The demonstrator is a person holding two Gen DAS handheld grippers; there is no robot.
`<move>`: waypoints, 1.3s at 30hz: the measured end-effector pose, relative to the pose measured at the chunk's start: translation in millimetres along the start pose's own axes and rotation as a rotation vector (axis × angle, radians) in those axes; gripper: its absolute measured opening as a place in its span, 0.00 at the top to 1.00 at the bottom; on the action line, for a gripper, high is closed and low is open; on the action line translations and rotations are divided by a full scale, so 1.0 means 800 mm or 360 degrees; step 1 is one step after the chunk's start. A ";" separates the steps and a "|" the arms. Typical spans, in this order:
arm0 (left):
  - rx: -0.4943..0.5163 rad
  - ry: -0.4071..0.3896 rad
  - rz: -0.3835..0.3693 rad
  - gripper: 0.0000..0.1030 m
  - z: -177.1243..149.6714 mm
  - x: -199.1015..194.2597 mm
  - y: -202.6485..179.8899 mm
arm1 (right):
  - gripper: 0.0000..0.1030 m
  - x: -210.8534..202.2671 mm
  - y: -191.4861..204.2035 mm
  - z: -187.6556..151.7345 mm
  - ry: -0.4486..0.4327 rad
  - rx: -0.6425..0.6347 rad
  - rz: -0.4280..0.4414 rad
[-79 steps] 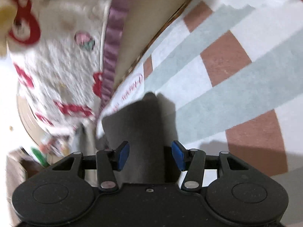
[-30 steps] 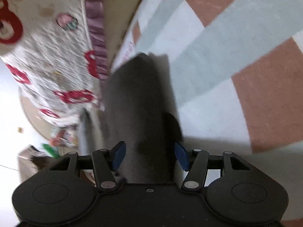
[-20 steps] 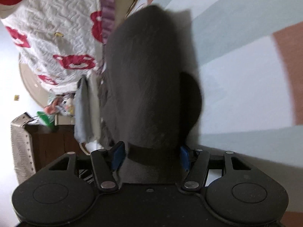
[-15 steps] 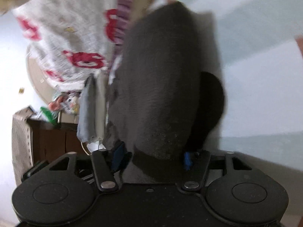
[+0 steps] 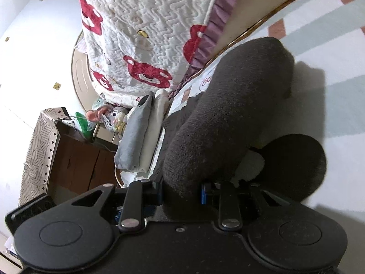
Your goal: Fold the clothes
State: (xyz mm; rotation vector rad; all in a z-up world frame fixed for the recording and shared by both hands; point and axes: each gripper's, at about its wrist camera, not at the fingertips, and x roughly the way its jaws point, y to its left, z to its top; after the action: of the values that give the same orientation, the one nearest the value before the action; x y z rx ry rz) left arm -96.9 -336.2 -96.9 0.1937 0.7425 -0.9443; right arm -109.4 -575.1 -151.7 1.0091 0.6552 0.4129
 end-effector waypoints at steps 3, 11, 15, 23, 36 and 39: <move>-0.0035 -0.0011 -0.0010 0.36 0.007 0.009 0.003 | 0.68 -0.002 0.006 0.001 0.0029 0.0008 0.0018; -0.0156 0.0037 0.0064 0.26 0.015 0.019 0.005 | 0.66 0.002 0.014 0.007 0.0070 0.0101 -0.0013; -0.0141 0.0086 0.0136 0.24 0.005 0.023 -0.003 | 0.66 0.001 0.022 -0.001 0.0047 0.0043 -0.0068; -0.0172 0.0110 0.0254 0.10 0.000 0.020 -0.005 | 0.66 0.010 0.044 -0.010 0.0015 -0.0098 -0.0015; -0.0164 0.0101 0.0366 0.64 -0.012 0.005 0.029 | 0.36 -0.009 0.042 0.005 -0.0103 -0.0029 -0.0191; -0.0167 0.0099 0.0344 0.64 -0.014 0.006 0.031 | 0.34 -0.036 0.015 0.020 -0.0222 0.0094 -0.0293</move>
State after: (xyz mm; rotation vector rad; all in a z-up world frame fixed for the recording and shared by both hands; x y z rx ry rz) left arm -81.1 -319.8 -112.1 0.2075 0.8092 -0.6950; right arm -119.9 -596.7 -126.5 1.0137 0.6312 0.1612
